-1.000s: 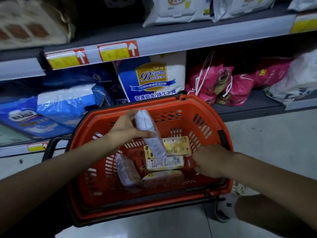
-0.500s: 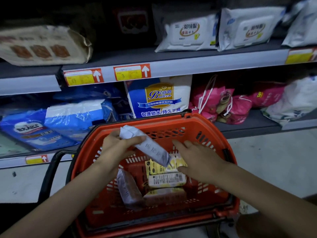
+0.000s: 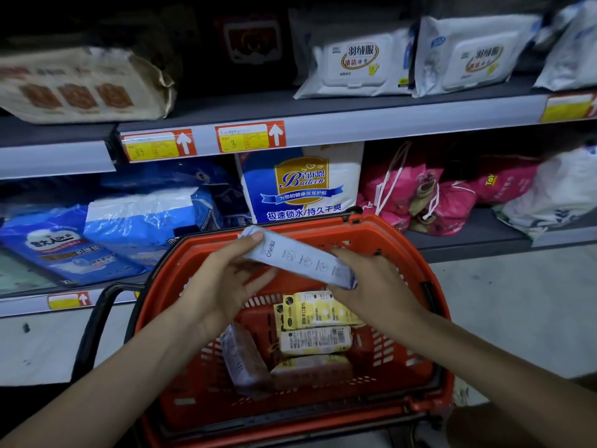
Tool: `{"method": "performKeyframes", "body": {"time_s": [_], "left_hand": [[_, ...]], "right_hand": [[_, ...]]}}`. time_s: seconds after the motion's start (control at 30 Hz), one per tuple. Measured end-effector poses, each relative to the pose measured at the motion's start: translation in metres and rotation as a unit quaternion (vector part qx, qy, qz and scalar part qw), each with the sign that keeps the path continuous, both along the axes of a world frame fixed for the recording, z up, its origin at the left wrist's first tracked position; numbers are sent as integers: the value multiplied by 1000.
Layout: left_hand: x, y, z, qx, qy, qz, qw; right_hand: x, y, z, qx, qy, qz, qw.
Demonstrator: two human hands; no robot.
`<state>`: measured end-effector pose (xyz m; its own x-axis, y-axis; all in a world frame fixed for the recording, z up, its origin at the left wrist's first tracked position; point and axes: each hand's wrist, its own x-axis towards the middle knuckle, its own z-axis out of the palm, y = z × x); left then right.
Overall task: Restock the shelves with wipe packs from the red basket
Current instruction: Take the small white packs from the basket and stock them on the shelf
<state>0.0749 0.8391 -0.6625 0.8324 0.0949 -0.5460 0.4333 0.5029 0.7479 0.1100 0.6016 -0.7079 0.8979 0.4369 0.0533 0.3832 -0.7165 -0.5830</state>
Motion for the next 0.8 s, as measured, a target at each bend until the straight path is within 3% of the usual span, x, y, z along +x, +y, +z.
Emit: {"method": "performKeyframes", "body": {"time_s": [0.17, 0.37, 0.57, 0.8], "left_hand": [[-2, 6, 8, -93, -25, -45, 994], [-8, -4, 10, -42, 30, -64, 997], [-8, -2, 12, -36, 29, -48, 998], [-5, 5, 13, -6, 0, -45, 999]], "right_hand": [[5, -13, 10, -12, -151, -35, 988], [5, -18, 16, -23, -331, -27, 943], [0, -15, 24, -2, -347, -12, 938], [5, -16, 26, -77, -356, 68, 929]]}}
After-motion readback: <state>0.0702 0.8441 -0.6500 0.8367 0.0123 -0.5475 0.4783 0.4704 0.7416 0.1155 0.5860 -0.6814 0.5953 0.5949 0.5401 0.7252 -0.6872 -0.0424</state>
